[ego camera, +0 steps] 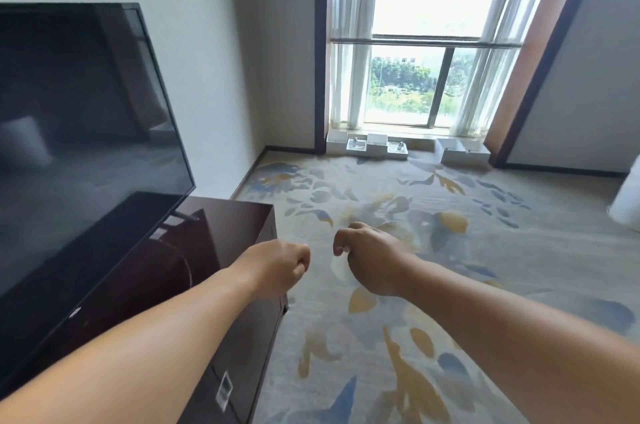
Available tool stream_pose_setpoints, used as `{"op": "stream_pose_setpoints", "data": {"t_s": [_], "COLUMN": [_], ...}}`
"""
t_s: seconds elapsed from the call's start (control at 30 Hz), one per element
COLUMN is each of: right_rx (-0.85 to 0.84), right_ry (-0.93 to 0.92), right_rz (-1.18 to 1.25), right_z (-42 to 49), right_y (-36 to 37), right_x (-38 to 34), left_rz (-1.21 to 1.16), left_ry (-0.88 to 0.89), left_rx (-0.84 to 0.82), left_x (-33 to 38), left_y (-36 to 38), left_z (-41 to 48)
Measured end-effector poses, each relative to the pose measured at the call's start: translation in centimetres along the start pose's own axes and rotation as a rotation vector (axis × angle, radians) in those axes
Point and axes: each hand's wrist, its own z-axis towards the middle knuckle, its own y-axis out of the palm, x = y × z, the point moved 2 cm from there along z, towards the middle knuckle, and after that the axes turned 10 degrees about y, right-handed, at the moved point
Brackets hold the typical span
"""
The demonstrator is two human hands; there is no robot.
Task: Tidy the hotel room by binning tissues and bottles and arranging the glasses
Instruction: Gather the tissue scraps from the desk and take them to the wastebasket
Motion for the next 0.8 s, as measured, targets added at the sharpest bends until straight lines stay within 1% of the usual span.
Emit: {"op": "stream_pose_setpoints", "data": {"t_s": [0.13,0.2,0.37,0.43,0.5,0.57,0.63,0.73,0.8], "right_rx": [0.005,-0.007,-0.013,-0.039,-0.078,-0.121,-0.171,-0.23,-0.264], "right_ry": [-0.013,-0.036,-0.059,-0.081,-0.139,-0.17,-0.14,-0.162,-0.173], "right_rz": [0.014,-0.007,0.026,0.027,-0.026,-0.048,0.0,-0.006,-0.013], "right_z": [8.6,12.6,25.1,30.2,35.4,40.0,44.8,51.9,56.6], "right_y": [-0.5,-0.4,-1.2,-2.0,-2.4,-2.6,-2.2,-0.4,1.0], "right_x": [3.2,5.0,10.2,11.9,13.0,13.5,13.6,12.8,11.8], "left_rz": [-0.03,-0.002,0.005,0.0,0.001,-0.003,0.0,-0.029,-0.066], "left_ry": [-0.018,-0.024,-0.095,-0.133,-0.16,-0.18,-0.207,-0.311,-0.383], "left_rx": [0.006,-0.015,-0.022,-0.041,-0.045,-0.044,-0.035,0.011,0.01], "left_x": [-4.4,-6.4,-12.0,-13.9,-16.3,-18.7,-22.0,-28.3,-33.0], "left_y": [-0.9,-1.0,-2.4,-3.1,-3.5,-3.8,-3.9,-4.0,-3.8], "left_z": [7.9,11.7,23.0,27.4,31.5,34.5,37.1,39.8,41.4]}}
